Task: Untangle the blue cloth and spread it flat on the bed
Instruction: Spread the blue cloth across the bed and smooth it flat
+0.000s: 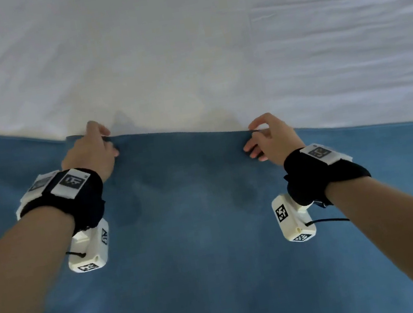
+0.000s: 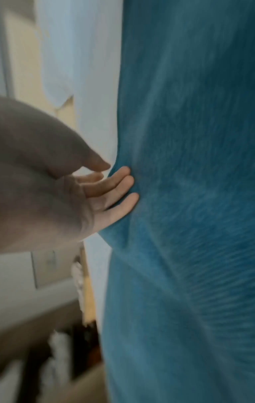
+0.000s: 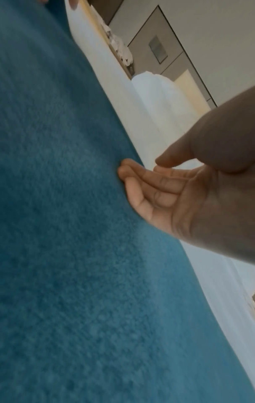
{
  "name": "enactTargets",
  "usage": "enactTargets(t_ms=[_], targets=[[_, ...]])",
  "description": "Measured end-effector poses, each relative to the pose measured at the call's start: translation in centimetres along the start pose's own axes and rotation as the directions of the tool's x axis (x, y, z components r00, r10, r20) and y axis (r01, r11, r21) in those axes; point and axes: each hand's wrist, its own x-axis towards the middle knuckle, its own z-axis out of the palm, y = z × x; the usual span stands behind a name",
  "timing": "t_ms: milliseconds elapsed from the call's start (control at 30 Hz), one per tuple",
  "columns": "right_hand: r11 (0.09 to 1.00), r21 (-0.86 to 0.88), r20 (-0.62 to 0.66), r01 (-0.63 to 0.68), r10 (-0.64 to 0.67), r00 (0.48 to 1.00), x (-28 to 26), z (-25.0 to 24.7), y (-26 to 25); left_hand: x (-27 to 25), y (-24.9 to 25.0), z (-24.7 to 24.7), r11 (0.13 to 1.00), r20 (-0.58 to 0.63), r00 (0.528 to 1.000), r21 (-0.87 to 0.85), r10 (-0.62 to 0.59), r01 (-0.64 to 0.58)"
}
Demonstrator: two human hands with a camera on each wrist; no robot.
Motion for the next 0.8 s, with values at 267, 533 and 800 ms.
enactTargets(t_ms=[267, 533, 800], targets=[[0.990, 0.100, 0.231, -0.102, 0.077, 0.970, -6.0, 1.0, 1.1, -7.9, -1.8, 2.1, 0.873, 0.179, 0.981, -0.487, 0.069, 0.028], [0.979, 0.062, 0.383, -0.192, 0.155, 0.911, -18.7, 6.1, 5.2, -22.5, -6.3, 3.6, 0.861, 0.319, 0.947, -0.492, 0.045, 0.125], [0.986, 0.011, 0.525, -0.164, 0.134, 0.841, -30.4, 10.3, 8.3, -37.3, -14.2, 2.9, 0.831, 0.262, 0.960, -0.507, -0.102, 0.227]])
